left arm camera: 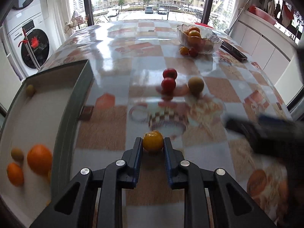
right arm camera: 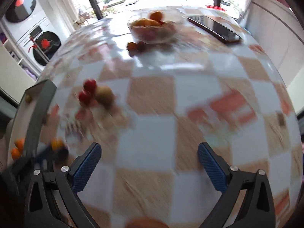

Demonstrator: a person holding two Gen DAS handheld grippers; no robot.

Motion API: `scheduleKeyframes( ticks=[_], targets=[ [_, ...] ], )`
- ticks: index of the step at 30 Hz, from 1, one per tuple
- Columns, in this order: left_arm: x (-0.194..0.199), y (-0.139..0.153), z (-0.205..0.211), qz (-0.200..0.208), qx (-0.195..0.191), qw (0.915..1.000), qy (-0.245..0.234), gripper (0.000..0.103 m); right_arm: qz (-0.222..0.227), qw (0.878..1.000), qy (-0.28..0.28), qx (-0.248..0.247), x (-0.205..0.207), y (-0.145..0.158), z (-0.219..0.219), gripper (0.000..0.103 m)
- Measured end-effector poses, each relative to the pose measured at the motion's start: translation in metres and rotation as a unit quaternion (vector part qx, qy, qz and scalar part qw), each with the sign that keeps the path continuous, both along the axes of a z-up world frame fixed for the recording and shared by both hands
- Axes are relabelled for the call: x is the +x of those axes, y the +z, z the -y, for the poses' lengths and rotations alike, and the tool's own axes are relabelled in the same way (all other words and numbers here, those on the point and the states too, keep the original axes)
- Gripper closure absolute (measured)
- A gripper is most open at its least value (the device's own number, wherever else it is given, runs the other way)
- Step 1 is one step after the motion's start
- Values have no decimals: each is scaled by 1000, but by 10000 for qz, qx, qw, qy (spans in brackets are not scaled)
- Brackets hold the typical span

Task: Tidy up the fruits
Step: 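Grasp a yellow apricot with the left gripper while the right grasps a green-yellow fruit, then drop the apricot into the tray with the left gripper while the right drops its fruit in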

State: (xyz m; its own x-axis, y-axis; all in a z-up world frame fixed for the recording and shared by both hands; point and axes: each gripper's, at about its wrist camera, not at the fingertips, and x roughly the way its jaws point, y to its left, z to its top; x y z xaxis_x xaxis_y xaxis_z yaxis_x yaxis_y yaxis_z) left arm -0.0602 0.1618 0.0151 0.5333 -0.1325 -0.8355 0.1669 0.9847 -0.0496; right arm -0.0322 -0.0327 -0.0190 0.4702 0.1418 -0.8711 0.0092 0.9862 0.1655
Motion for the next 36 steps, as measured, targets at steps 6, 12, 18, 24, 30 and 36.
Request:
scheduleKeyframes(
  ticks=[6, 12, 18, 24, 30, 36],
  targets=[
    [-19, 0, -11, 51, 32, 10000, 18, 80, 307, 9970, 428, -568, 40, -1, -49, 23],
    [-24, -1, -15, 112, 34, 9999, -10, 80, 534, 9937, 612, -767, 52, 1, -75, 65],
    [-25, 1, -18, 66, -96, 9999, 1, 80, 373, 9972, 602, -238, 41, 5, -63, 76],
    [-30, 21, -38, 208, -486, 9985, 138, 80, 134, 9985, 381, 380, 17, 15, -31, 76],
    [-41, 55, -67, 789, -424, 9952, 405, 80, 238, 9971, 578, 433, 1, 36, -48, 76],
    [-39, 74, -128, 1081, -135, 9888, 1024, 80, 311, 9921, 1058, 598, -7, 57, -99, 76]
  ],
)
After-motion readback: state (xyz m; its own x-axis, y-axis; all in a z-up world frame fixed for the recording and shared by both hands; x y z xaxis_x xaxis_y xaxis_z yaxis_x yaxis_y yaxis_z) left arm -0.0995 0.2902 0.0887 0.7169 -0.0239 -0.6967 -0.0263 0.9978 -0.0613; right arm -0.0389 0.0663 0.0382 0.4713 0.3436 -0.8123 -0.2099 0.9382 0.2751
